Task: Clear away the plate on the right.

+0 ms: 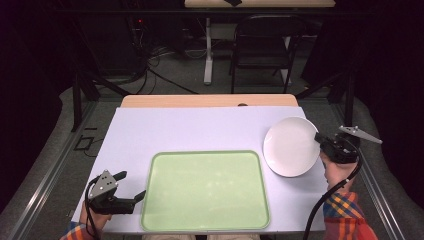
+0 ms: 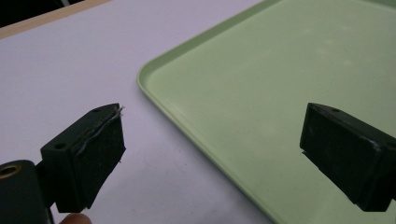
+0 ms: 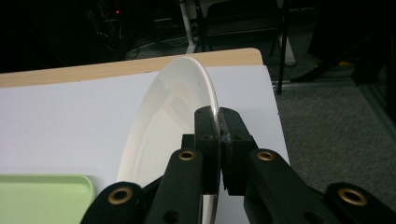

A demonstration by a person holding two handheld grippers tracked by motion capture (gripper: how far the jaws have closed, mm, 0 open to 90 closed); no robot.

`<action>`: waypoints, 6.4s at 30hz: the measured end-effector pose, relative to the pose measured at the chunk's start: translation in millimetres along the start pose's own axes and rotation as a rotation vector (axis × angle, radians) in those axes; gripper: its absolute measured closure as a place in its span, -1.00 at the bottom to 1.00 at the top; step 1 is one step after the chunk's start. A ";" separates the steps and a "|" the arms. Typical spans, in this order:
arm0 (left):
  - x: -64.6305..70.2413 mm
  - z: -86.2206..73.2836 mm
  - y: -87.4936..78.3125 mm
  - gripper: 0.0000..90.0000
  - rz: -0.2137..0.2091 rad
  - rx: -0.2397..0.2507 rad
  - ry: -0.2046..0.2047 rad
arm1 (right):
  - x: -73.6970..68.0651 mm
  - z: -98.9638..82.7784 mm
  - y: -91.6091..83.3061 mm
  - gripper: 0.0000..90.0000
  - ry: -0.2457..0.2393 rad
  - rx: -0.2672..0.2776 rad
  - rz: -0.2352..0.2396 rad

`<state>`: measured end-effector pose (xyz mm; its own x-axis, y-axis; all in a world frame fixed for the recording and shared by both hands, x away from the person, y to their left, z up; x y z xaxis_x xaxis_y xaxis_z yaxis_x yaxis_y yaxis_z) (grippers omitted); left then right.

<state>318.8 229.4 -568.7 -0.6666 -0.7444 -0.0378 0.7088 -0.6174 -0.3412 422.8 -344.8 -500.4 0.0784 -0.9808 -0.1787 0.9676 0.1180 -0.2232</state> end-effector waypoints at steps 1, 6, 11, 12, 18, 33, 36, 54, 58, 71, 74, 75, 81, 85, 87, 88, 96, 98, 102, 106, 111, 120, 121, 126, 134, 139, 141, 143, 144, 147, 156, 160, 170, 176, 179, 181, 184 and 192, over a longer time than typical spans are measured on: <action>0.0 0.8 0.1 -0.86 0.001 0.007 -0.004 | -2.6 1.2 -0.6 0.93 -0.018 0.002 0.000; 0.2 0.5 -0.1 -0.86 -0.001 0.003 0.000 | -17.0 7.3 -4.0 0.93 -0.103 0.017 0.009; 0.3 -0.1 0.0 -0.86 -0.001 -0.001 0.000 | -31.7 12.1 -7.4 0.93 -0.193 0.031 0.024; 0.5 0.8 0.0 -0.86 -0.001 0.006 -0.002 | -34.9 13.0 -8.0 0.93 -0.208 0.036 0.026; 0.8 0.3 0.0 -0.86 -0.003 0.002 -0.002 | -49.4 16.2 -11.2 0.92 -0.288 0.047 0.042; 1.6 0.1 0.5 -0.86 -0.007 0.001 0.000 | -77.6 19.3 -17.9 0.92 -0.402 0.061 0.080; 1.9 -0.1 0.7 -0.85 -0.008 -0.001 0.005 | -84.0 19.5 -19.2 0.92 -0.437 0.064 0.084; 2.6 -0.8 0.5 -0.85 -0.016 -0.007 0.003 | -101.7 10.8 -18.5 0.91 -0.533 0.053 0.099; 2.7 -0.8 0.7 -0.85 -0.017 -0.006 0.000 | -84.8 13.5 -13.6 0.92 -0.395 0.056 0.110; 14.6 15.4 9.2 -1.00 -0.048 0.019 -0.040 | -57.6 17.0 -15.7 0.90 0.285 0.061 0.310; 20.8 19.5 13.8 -1.00 -0.066 0.027 -0.038 | -77.2 15.6 -16.3 0.90 0.307 0.042 0.362; 22.8 20.6 14.8 -1.00 -0.070 0.029 -0.038 | -86.0 14.8 -16.4 0.90 0.301 0.037 0.382; 34.9 26.1 23.9 -1.00 -0.120 0.035 -0.041 | -125.5 6.1 -15.6 0.90 0.282 -0.003 0.478; 43.7 29.3 31.3 -1.00 -0.146 0.034 -0.043 | -143.0 0.2 -15.7 0.89 0.288 -0.027 0.519; 49.5 31.0 35.8 -1.00 -0.164 0.038 -0.047 | -152.5 -2.9 -16.2 0.89 0.283 -0.037 0.544; 51.3 31.7 37.3 -1.00 -0.168 0.039 -0.047 | -156.9 -4.5 -16.4 0.89 0.283 -0.045 0.553; 69.5 36.0 53.5 -1.00 -0.237 0.037 -0.068 | -191.3 -13.8 -17.6 0.89 0.256 -0.082 0.622; 74.6 37.9 57.3 -1.00 -0.259 0.040 -0.080 | -199.2 -15.0 -19.5 0.89 0.260 -0.082 0.647; 82.7 40.2 64.8 -1.00 -0.288 0.036 -0.085 | -212.7 -17.0 -23.7 0.89 0.247 -0.087 0.683; 88.5 42.7 71.5 -0.97 -0.290 0.049 -0.107 | -223.3 -18.4 -27.5 0.89 0.244 -0.091 0.711; 92.2 47.3 75.2 -0.87 -0.299 0.079 -0.149 | -233.7 -18.4 -32.1 0.89 0.249 -0.082 0.747; 95.6 52.7 79.6 -0.38 -0.319 0.114 -0.239 | -249.3 -24.9 -34.3 0.89 0.220 -0.087 0.785; 94.9 52.2 80.8 -0.32 -0.306 0.111 -0.238 | -250.1 -26.5 -34.1 0.89 0.218 -0.091 0.785; 92.5 46.9 82.9 0.15 -0.311 0.097 -0.297 | -247.6 -30.1 -32.0 0.89 0.228 -0.097 0.783; 90.8 46.8 81.2 0.33 -0.369 0.115 -0.404 | -248.8 -34.8 -30.1 0.90 0.208 -0.095 0.797; 88.6 45.1 80.5 0.44 -0.380 0.109 -0.444 | -246.8 -41.4 -27.9 0.89 0.183 -0.104 0.789; 87.0 45.4 79.6 0.49 -0.385 0.112 -0.456 | -246.6 -43.5 -27.3 0.88 0.175 -0.111 0.791; 85.0 46.6 78.0 0.54 -0.386 0.119 -0.459 | -247.3 -44.9 -27.5 0.87 0.170 -0.115 0.796; 84.2 47.4 76.8 0.56 -0.387 0.120 -0.460 | -247.5 -45.1 -27.7 0.86 0.162 -0.117 0.797; 82.2 49.8 74.4 0.62 -0.385 0.128 -0.451 | -247.8 -46.9 -27.8 0.83 0.156 -0.124 0.802; 76.5 57.9 65.9 0.74 -0.381 0.159 -0.447 | -251.1 -50.6 -32.1 0.77 0.114 -0.136 0.815; 75.2 59.7 62.6 0.77 -0.377 0.155 -0.441 | -253.2 -52.3 -34.2 0.75 0.092 -0.145 0.817; 74.5 60.2 55.7 0.79 -0.368 0.118 -0.415 | -257.1 -59.5 -38.8 0.71 0.044 -0.182 0.812; 74.6 60.1 52.2 0.81 -0.362 0.100 -0.404 | -259.2 -64.6 -42.6 0.70 0.021 -0.208 0.824; 75.2 59.4 52.1 0.81 -0.361 0.092 -0.398 | -258.7 -68.1 -44.4 0.70 0.025 -0.227 0.824; 76.0 58.1 51.9 0.81 -0.364 0.082 -0.401 | -257.8 -69.8 -45.1 0.70 0.018 -0.236 0.821; 76.8 57.6 51.3 0.81 -0.363 0.073 -0.395 | -257.3 -74.0 -46.3 0.69 0.017 -0.261 0.822; 78.4 49.7 53.5 0.82 -0.361 0.023 -0.387 | -255.3 -88.1 -46.9 0.67 0.005 -0.343 0.823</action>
<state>315.9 125.3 -543.3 -0.7387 -0.5198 0.4291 0.4574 -0.8542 -0.2473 336.3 -86.2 -528.7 0.7150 -0.5640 -0.4132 0.4800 0.8257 -0.2965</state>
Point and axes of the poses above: each handheld gripper's, and its own axes: y roughly forward along the jaws, z roughly out of its top, x roughly to its right, the point moved 9 cm from there along y, roughly forward along the jaws, and after that the axes turned 13 degrees about x, right-handed, at the moved point
